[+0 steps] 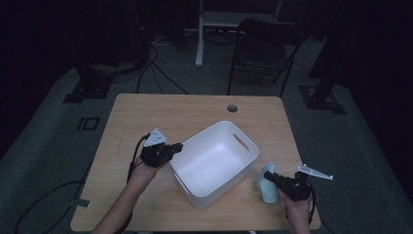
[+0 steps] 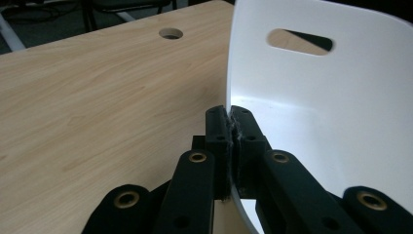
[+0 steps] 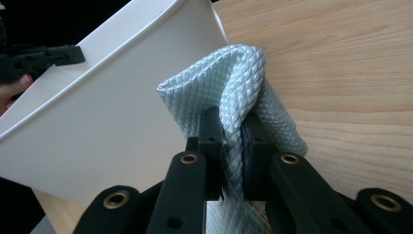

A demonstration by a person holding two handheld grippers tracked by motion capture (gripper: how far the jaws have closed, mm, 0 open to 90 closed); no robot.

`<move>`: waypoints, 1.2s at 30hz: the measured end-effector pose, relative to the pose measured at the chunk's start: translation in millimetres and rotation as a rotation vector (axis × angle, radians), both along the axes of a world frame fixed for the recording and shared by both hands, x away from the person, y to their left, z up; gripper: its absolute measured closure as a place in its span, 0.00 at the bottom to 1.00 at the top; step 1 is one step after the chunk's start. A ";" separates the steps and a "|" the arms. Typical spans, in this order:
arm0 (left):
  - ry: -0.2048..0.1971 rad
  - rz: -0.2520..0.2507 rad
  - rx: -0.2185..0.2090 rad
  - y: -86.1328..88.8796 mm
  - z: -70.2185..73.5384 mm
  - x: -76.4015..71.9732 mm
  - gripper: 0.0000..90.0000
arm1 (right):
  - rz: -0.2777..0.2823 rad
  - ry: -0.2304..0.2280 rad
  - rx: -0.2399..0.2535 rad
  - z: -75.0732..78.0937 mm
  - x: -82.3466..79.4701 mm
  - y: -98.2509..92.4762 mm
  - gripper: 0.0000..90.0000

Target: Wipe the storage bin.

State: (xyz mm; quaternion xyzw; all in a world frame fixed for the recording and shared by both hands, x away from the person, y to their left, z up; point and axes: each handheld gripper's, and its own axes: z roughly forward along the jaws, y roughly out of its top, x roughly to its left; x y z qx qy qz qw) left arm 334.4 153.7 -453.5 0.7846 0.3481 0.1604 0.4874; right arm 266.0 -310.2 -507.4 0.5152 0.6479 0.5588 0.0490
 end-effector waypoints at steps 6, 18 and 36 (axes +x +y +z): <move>-0.003 0.088 -0.010 2.1 -1.1 -14.7 0.97 | 0.001 0.001 -0.001 -0.4 1.0 0.4 0.91; -0.019 0.085 0.005 0.1 -3.1 -32.5 0.95 | 0.024 -0.022 0.009 10.0 7.9 8.0 0.92; -0.049 0.052 0.013 -3.8 -6.1 -29.9 0.96 | 0.058 -0.092 0.001 34.1 32.8 36.2 0.93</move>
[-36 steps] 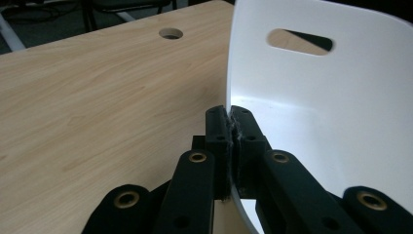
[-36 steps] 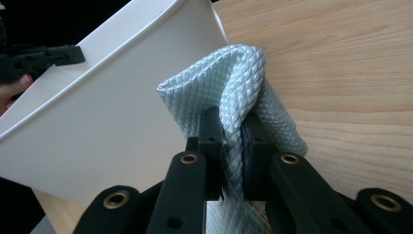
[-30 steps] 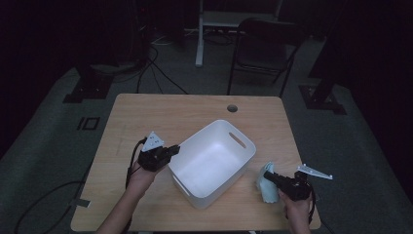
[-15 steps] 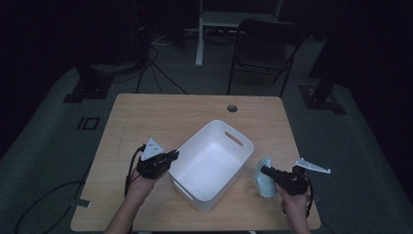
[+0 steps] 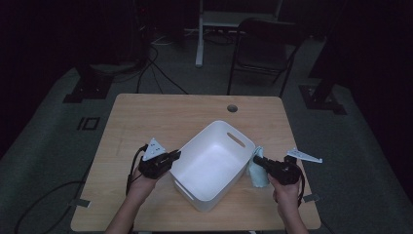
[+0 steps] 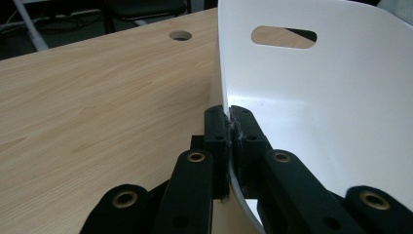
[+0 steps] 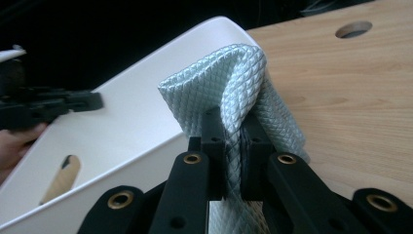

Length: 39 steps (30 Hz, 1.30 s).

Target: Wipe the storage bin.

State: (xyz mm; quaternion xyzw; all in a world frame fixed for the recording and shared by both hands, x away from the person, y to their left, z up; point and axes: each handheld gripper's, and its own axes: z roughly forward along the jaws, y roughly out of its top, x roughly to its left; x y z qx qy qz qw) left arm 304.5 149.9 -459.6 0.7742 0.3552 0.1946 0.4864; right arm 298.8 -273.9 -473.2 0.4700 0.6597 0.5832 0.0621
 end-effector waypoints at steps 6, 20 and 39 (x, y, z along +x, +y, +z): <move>-0.005 -0.009 0.007 -1.1 -0.3 -0.5 0.96 | -0.005 0.025 0.007 -10.3 4.4 1.7 0.93; 0.000 -0.011 0.008 -5.3 -0.1 -1.6 0.96 | -0.018 0.115 -0.039 -39.2 16.5 0.6 0.93; 0.004 0.014 -0.002 -7.2 -0.9 -2.4 0.96 | -0.027 0.218 -0.094 -71.3 28.6 1.8 0.93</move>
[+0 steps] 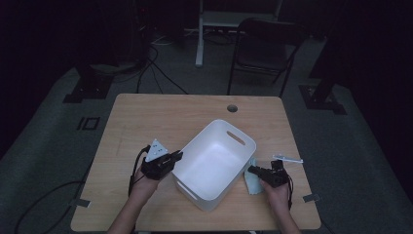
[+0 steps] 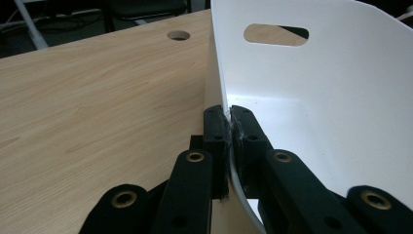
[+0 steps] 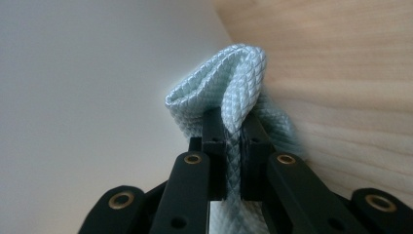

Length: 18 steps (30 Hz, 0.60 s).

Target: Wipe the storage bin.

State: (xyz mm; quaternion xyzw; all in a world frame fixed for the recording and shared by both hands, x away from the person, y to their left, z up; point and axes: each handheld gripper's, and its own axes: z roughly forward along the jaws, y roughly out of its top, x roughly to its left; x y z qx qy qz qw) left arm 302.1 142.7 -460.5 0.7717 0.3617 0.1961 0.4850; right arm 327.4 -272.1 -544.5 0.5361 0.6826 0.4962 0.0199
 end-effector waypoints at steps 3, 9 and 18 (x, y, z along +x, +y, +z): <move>-0.002 0.007 -0.001 -1.1 -0.8 0.0 0.96 | 0.014 -0.053 0.032 17.5 -7.6 0.1 0.93; -0.006 0.016 0.015 -3.6 -1.0 -0.3 0.96 | 0.067 -0.217 0.082 57.9 -30.8 10.1 0.93; -0.008 0.011 0.024 -6.8 -1.0 1.3 0.96 | 0.058 -0.172 0.064 46.5 -27.1 8.2 0.93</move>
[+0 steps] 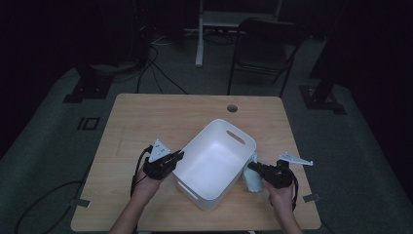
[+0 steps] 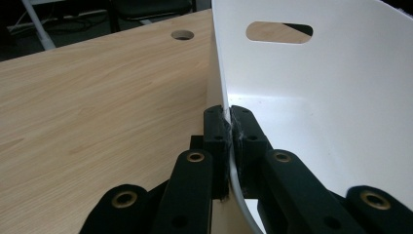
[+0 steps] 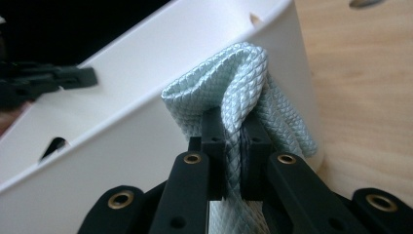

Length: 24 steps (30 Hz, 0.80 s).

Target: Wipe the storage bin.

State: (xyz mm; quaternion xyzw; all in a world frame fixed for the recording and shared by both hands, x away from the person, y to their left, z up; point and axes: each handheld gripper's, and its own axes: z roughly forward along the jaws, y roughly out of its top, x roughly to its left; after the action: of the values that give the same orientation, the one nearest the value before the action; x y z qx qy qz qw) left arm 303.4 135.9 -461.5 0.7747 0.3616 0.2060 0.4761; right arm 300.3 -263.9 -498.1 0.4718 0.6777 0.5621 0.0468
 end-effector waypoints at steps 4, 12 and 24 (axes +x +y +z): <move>-0.003 -0.002 0.011 -2.6 0.3 -0.5 0.96 | -0.010 0.034 -0.003 -9.6 4.9 -0.9 0.93; -0.004 0.006 0.016 -4.6 0.4 -1.1 0.96 | -0.025 0.073 -0.051 -26.3 13.1 0.1 0.93; -0.006 0.032 0.005 -5.5 -0.3 -2.4 0.95 | -0.046 0.154 -0.075 -48.7 24.6 2.8 0.94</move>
State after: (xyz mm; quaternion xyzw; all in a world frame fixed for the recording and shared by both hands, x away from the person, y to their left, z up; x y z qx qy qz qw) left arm 301.0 130.4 -461.7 0.7694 0.3720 0.2169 0.4718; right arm 324.9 -261.1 -546.8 0.5270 0.6888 0.4972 0.0250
